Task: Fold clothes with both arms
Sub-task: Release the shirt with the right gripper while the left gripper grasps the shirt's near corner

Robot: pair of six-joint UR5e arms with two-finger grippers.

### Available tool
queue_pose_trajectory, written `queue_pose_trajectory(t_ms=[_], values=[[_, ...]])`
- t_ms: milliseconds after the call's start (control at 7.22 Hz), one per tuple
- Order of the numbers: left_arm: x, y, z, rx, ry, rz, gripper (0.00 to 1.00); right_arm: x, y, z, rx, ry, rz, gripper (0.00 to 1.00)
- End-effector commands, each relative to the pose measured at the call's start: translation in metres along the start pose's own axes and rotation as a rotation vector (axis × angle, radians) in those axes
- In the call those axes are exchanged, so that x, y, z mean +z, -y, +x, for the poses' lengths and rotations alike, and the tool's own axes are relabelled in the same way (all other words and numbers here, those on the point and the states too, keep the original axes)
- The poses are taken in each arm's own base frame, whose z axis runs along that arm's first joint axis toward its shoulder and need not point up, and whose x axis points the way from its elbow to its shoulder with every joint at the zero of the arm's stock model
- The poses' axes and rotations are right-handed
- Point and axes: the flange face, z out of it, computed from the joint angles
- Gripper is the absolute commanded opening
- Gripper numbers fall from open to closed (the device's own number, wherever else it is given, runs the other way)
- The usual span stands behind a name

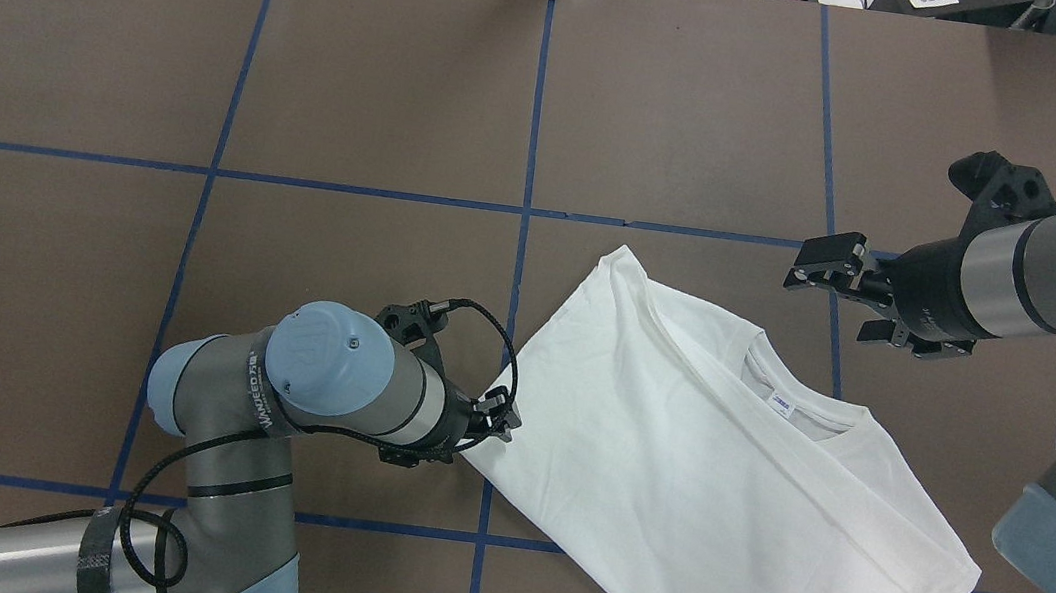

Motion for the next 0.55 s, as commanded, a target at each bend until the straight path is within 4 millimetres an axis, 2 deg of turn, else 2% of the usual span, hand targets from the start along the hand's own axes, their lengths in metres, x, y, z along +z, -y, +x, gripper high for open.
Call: queue_pose_trajectory(t_ms=[0, 138, 277, 415], values=[[-0.0025, -0.0022, 0.0066, 0.004, -0.010, -0.002, 0.55, -0.0004, 0.0011, 0.0004, 0.002, -0.002, 0.003, 1.00], [-0.0025, -0.0023, 0.0067, 0.004, -0.010, -0.002, 0.36, -0.0023, 0.0024, 0.0003, 0.004, 0.000, 0.004, 1.00], [-0.0022, -0.0019, 0.0058, 0.006, -0.008, -0.002, 0.08, -0.0062, 0.0064, 0.0009, 0.010, 0.003, 0.008, 1.00], [-0.0033, -0.0024, 0.0064, 0.006, -0.010, -0.002, 0.00, -0.0086, 0.0110, 0.0019, 0.016, 0.004, 0.017, 1.00]])
